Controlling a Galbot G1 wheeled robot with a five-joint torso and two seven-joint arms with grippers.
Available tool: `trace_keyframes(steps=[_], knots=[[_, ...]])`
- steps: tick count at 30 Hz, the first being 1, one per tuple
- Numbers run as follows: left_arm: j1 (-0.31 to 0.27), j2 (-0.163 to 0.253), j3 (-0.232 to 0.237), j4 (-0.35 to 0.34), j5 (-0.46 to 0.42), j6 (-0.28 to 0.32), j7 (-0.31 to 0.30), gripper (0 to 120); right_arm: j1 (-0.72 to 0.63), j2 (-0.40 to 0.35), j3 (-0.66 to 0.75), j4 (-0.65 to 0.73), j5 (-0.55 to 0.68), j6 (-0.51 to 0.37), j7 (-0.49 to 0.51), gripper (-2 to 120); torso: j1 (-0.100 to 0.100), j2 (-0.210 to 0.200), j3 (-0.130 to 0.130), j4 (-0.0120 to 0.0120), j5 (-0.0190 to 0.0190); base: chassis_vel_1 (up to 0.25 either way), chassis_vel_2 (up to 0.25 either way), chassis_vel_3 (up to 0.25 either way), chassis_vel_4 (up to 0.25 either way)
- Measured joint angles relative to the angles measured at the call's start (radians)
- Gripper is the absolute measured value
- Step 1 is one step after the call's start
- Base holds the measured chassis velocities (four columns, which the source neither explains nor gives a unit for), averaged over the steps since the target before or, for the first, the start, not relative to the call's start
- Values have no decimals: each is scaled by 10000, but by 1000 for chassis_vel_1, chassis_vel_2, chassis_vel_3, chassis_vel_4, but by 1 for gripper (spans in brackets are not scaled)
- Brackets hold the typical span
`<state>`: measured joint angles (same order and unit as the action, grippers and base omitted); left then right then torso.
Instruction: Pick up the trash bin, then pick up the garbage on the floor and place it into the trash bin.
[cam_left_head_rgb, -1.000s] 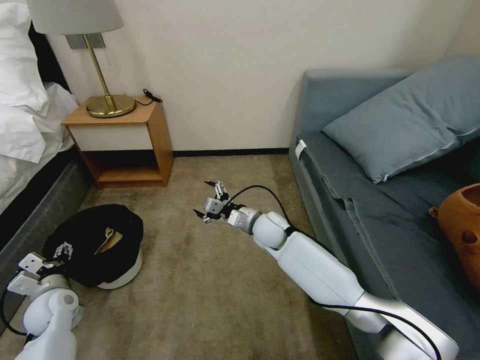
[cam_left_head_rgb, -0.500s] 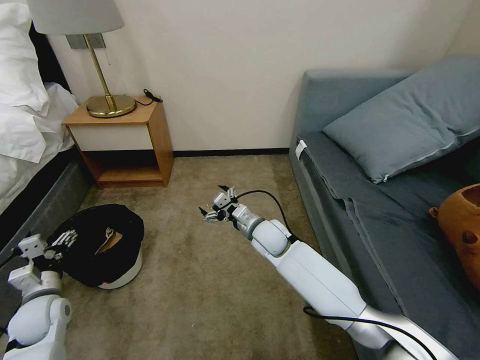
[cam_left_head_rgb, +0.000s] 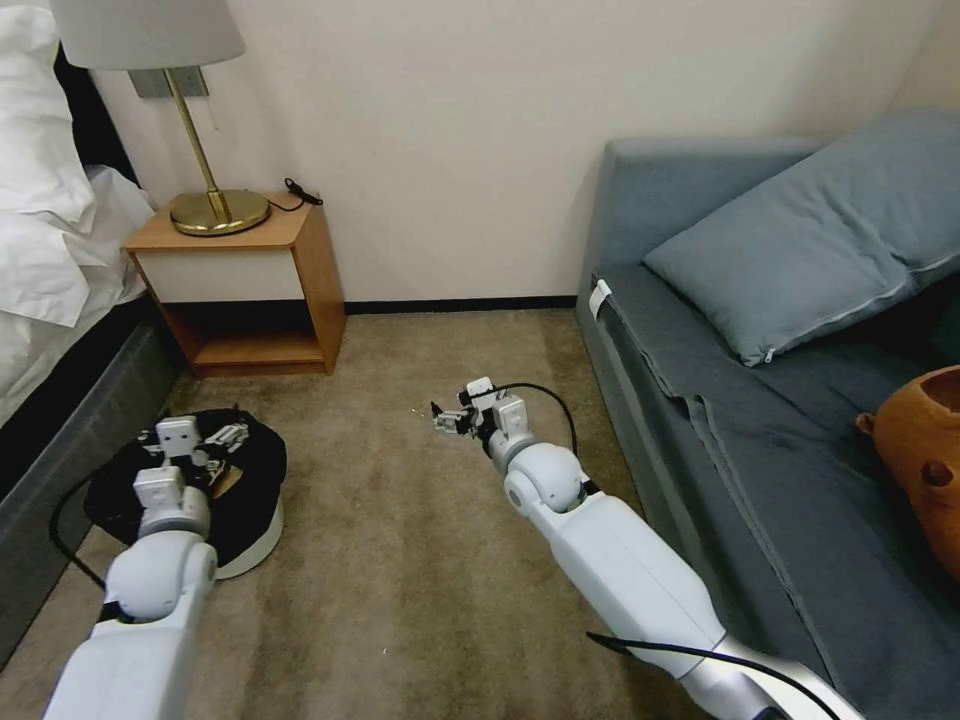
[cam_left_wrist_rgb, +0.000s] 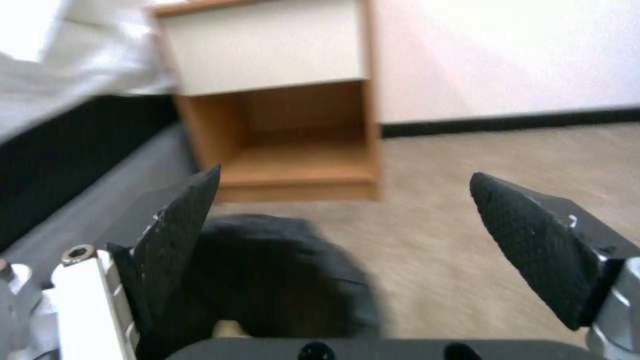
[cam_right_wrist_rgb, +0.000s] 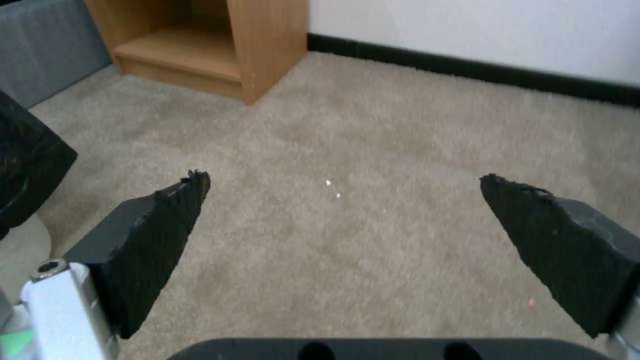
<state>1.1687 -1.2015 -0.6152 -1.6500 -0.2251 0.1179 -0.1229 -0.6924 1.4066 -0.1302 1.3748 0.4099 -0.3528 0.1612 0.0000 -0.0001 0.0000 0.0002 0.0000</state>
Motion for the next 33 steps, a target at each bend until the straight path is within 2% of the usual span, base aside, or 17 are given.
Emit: trace_keyframes(steps=[1,2,4,9,33], knots=[[-104,-16,350,166,61,-97,207,100,-136,121,144,-108,-10,77,49,100,0,0,0,-4,-1,0,0,0,0],[-104,-16,350,166,61,-97,207,100,-136,121,144,-108,-10,77,49,100,0,0,0,-4,-1,0,0,0,0],[-284,-30,805,375,116,-244,428,100,-295,306,317,-279,-97,224,103,100,0,0,0,-4,0,0,0,0,0],[-521,25,1212,503,98,-152,368,100,-465,467,630,-460,-265,494,173,100,0,0,0,-3,1,0,0,0,0],[-513,26,1172,503,52,-99,303,100,-452,461,623,-467,-313,529,150,100,0,0,0,-2,-1,0,0,0,0]])
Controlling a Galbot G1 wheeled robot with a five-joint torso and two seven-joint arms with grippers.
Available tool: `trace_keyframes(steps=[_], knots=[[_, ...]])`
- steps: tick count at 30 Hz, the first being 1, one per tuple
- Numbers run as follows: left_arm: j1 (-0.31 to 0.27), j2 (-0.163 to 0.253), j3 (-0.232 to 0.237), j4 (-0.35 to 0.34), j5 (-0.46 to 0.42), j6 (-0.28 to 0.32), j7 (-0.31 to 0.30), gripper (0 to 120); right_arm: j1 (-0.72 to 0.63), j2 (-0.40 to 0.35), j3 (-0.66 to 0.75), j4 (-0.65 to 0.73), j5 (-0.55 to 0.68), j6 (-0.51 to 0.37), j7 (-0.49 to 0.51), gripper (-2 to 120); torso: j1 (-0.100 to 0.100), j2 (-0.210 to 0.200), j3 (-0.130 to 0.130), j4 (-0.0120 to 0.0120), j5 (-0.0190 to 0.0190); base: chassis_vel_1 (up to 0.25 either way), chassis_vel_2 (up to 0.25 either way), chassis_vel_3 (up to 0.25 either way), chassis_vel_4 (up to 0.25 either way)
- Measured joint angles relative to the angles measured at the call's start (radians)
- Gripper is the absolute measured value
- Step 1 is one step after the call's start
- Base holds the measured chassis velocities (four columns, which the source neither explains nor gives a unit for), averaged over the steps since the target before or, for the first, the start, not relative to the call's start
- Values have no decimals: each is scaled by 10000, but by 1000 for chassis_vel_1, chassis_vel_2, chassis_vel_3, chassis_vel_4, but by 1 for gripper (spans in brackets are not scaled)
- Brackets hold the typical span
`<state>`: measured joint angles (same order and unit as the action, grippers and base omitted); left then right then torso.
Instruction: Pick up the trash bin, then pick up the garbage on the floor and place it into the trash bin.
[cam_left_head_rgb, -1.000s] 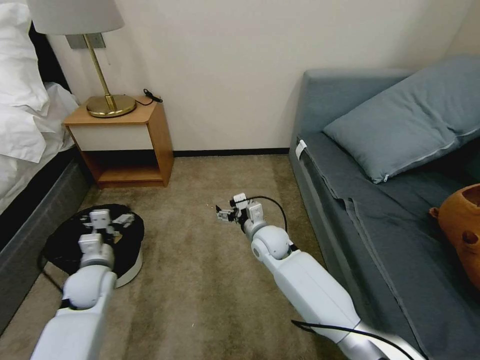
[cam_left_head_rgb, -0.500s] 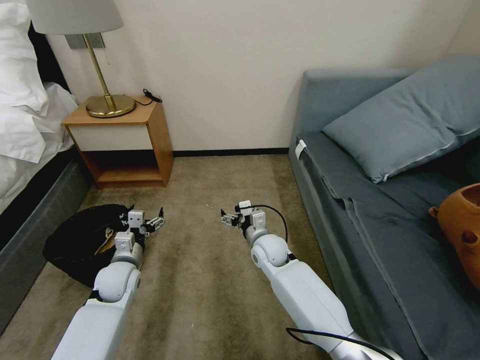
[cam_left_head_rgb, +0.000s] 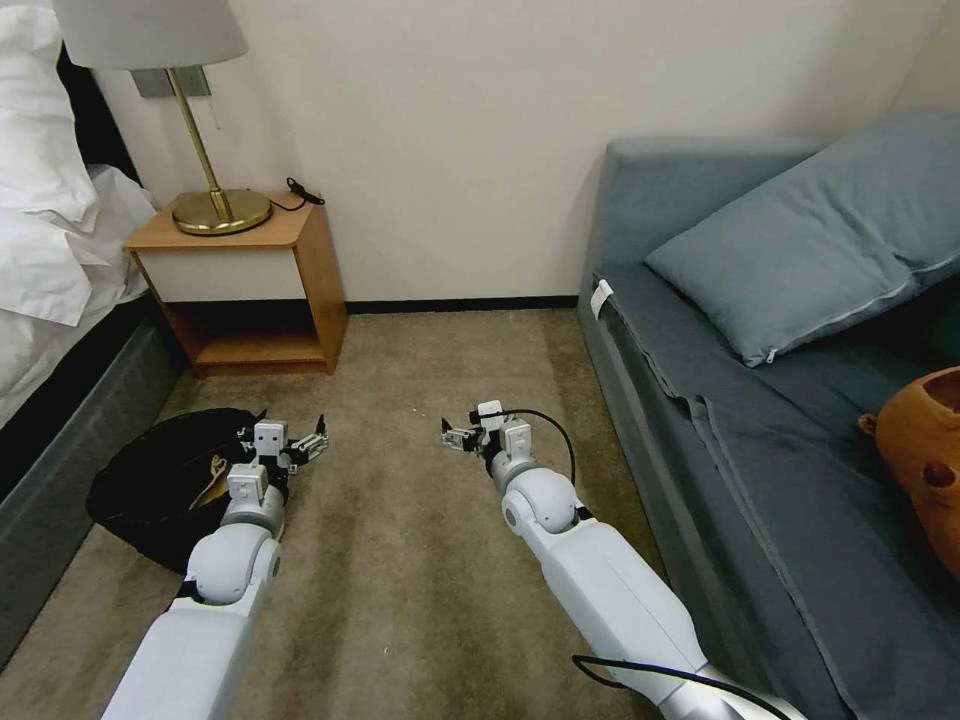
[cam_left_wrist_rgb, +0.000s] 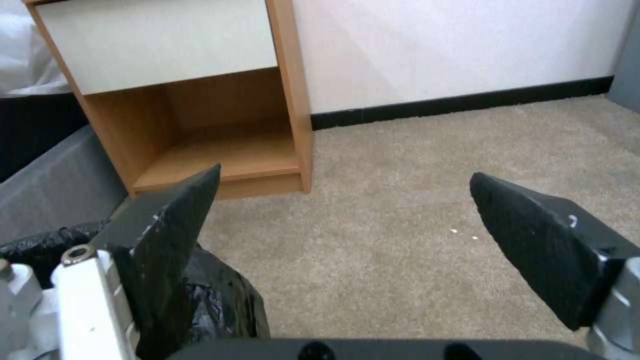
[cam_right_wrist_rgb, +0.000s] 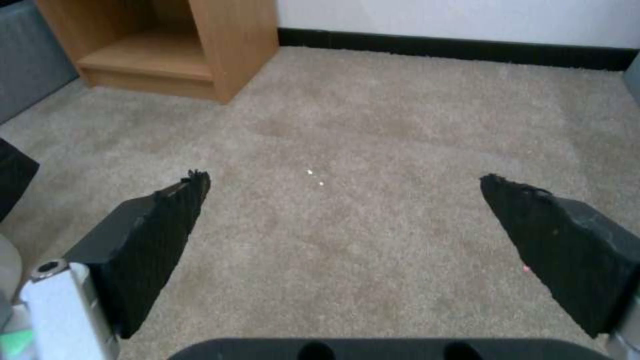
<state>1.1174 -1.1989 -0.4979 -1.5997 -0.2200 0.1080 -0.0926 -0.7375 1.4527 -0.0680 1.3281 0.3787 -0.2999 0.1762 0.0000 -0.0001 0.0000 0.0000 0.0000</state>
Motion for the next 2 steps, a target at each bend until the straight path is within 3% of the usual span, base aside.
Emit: trace_keyframes(steps=[2], knots=[[0,0,-1,-1,-1,0,-1,100,0,0,-1,0,-1,0,-1,100,0,0,0,0,0,0,0,0,0]])
